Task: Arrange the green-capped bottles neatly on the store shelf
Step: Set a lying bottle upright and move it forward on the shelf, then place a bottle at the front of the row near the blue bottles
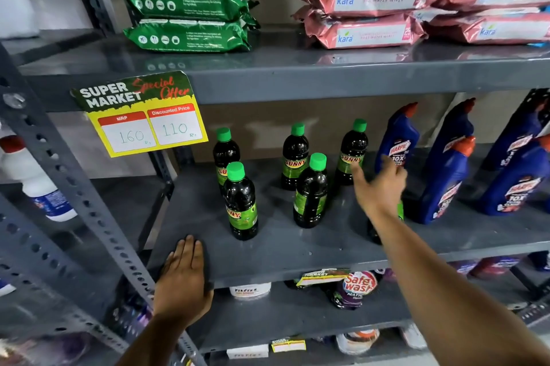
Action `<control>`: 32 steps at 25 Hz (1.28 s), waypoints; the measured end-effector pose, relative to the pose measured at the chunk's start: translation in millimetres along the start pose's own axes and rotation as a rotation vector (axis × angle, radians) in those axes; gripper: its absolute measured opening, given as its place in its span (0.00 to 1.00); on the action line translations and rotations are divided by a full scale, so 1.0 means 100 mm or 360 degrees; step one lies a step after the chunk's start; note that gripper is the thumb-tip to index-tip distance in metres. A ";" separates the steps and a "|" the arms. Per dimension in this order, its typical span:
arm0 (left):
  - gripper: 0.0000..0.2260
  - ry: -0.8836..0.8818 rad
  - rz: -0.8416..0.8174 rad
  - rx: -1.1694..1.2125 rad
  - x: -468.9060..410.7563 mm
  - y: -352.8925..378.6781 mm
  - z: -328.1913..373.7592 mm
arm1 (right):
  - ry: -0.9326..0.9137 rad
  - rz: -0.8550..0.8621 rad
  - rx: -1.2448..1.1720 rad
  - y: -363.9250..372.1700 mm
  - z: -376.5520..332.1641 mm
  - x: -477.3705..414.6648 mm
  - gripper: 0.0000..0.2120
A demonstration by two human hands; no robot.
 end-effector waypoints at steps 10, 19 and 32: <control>0.40 -0.0056 -0.0028 0.0002 0.00 -0.02 0.01 | 0.0883 -0.0408 0.0037 0.01 0.91 -0.11 0.36; 0.41 -0.0077 -0.0064 -0.0021 -0.01 -0.02 0.02 | -0.0036 -0.0090 -0.0260 -0.07 0.60 0.07 0.33; 0.43 -0.0084 -0.0068 -0.0097 -0.02 -0.02 0.01 | 0.0095 -0.0429 -0.0152 -0.04 1.14 0.12 0.54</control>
Point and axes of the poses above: each hand's wrist, its own x-axis away from the middle knuckle, its own y-axis out of the palm, z = x × y, the point moved 6 cm from there along -x, towards the middle knuckle, and after that the axes turned 15 degrees about -z, right-handed, at the moved point
